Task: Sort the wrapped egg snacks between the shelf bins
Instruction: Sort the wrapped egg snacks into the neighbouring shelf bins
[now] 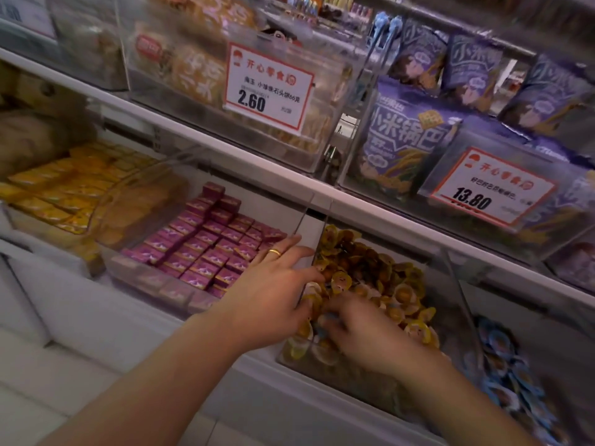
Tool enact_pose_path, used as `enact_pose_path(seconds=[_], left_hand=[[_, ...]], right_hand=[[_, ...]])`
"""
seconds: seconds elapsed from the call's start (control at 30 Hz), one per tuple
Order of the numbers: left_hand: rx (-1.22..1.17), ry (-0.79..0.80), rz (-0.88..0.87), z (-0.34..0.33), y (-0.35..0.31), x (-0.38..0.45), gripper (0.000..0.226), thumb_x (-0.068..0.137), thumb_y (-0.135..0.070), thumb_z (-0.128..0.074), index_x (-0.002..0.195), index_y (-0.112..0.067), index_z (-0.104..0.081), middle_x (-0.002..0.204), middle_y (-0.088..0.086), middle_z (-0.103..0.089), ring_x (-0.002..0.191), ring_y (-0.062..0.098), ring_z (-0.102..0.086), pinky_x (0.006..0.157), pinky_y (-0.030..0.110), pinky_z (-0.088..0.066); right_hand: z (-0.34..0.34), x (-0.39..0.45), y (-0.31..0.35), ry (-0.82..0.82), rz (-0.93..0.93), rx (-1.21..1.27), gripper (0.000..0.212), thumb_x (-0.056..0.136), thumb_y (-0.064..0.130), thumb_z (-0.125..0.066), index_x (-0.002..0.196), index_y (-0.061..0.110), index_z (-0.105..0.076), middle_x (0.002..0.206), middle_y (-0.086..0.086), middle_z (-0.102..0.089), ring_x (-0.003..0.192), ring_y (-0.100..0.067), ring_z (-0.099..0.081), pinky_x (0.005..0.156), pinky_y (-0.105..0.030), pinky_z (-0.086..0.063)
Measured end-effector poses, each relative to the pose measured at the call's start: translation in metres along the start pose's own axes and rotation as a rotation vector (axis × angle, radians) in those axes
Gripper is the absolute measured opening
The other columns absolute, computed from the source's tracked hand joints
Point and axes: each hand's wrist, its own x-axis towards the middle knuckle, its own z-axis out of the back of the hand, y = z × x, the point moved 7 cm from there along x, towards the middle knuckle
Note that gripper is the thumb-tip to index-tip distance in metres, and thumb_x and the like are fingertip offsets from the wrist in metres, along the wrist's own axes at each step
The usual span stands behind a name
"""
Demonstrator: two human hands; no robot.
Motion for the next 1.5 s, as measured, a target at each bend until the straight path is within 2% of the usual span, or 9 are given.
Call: enact_pose_path(seconds=[0.23,0.43,0.57,0.67,0.77,0.87,1.0,1.23,1.5], left_hand=[[-0.117,-0.101,0.061,0.011,-0.004,-0.006,0.031,0.091,-0.032,-0.059,0.121,-0.034,-0.064,0.143,-0.01,-0.047,0.144,0.012,-0.026,0.114,0.04,-0.033],[-0.29,-0.376,0.079,0.023,-0.042,-0.013,0.021,0.091,-0.031,-0.05,0.105,-0.029,-0.066,0.112,-0.02,-0.057,0.107,0.0,-0.053,0.091,0.018,-0.043],[-1.065,-0.117,0.546,-0.027,-0.058,-0.009,0.027,0.093,-0.06,-0.045,0.115,-0.048,-0.055,0.115,-0.018,-0.064,0.098,-0.001,-0.063,0.082,0.024,-0.054],[-1.725,0.041,0.843,-0.065,-0.074,-0.004,0.036,0.095,-0.05,-0.056,0.12,-0.025,-0.065,0.11,0.004,-0.074,0.099,0.02,-0.072,0.083,0.043,-0.058],[-1.758,-0.07,0.927,-0.063,-0.059,-0.002,0.026,0.097,-0.032,-0.059,0.117,-0.016,-0.067,0.102,0.009,-0.075,0.089,0.022,-0.073,0.076,0.04,-0.058],[-1.839,-0.08,0.97,-0.054,-0.054,-0.005,0.018,0.097,-0.017,-0.058,0.11,-0.011,-0.069,0.073,0.009,-0.067,0.052,0.016,-0.056,0.039,0.023,-0.036],[-1.533,-0.105,0.758,-0.027,-0.049,0.003,0.017,0.095,-0.021,-0.057,0.091,-0.018,-0.073,0.065,0.005,-0.062,0.046,0.012,-0.047,0.034,0.018,-0.026],[-1.417,-0.396,0.775,0.0,-0.002,0.002,0.025,0.097,-0.018,-0.055,0.08,-0.019,-0.074,0.064,0.007,-0.061,0.046,0.015,-0.047,0.034,0.017,-0.025],[-1.564,-0.363,0.806,-0.009,0.005,0.01,0.024,0.094,-0.016,-0.058,0.079,-0.013,-0.076,0.068,0.01,-0.062,0.048,0.017,-0.049,0.033,0.022,-0.029]], right_hand=[[-0.007,0.005,0.003,0.122,-0.087,-0.077,0.01,0.085,0.032,-0.068,0.09,0.024,-0.07,0.09,0.0,-0.067,0.082,-0.016,-0.062,0.068,-0.032,-0.051],[0.035,-0.032,-0.039,-0.186,-0.175,0.488,0.007,0.093,0.027,-0.068,0.089,0.024,-0.071,0.068,0.014,-0.067,0.059,0.004,-0.057,0.053,-0.011,-0.041],[0.068,-0.052,-0.039,-0.514,-0.134,0.507,0.018,0.093,0.025,-0.067,0.101,0.041,-0.067,0.09,0.023,-0.069,0.085,0.009,-0.062,0.068,-0.007,-0.045],[0.053,-0.048,0.001,-0.352,0.085,0.242,0.03,0.092,0.026,-0.064,0.121,0.034,-0.061,0.112,0.018,-0.057,0.109,0.002,-0.053,0.092,-0.022,-0.045],[0.042,-0.044,0.003,-0.114,0.156,0.418,0.059,0.079,0.04,-0.062,0.137,0.034,-0.051,0.127,0.023,-0.058,0.122,0.003,-0.051,0.096,-0.016,-0.045],[0.061,-0.025,-0.044,-0.333,-0.031,0.997,0.044,0.082,0.022,-0.061,0.124,0.033,-0.066,0.127,0.016,-0.066,0.119,-0.001,-0.059,0.098,-0.02,-0.047],[0.057,0.049,-0.076,-0.369,-0.208,0.418,0.026,0.094,0.029,-0.054,0.116,0.034,-0.065,0.12,0.007,-0.063,0.109,-0.011,-0.058,0.088,-0.026,-0.044],[0.006,0.143,-0.067,-0.147,-0.084,-0.199,0.062,0.088,0.055,-0.053,0.138,0.02,-0.045,0.141,-0.009,-0.047,0.131,-0.031,-0.039,0.105,-0.045,-0.035],[0.029,0.087,-0.089,0.056,0.055,-0.197,0.028,0.09,0.043,-0.057,0.111,0.026,-0.063,0.107,-0.003,-0.066,0.1,-0.024,-0.061,0.079,-0.034,-0.049]])
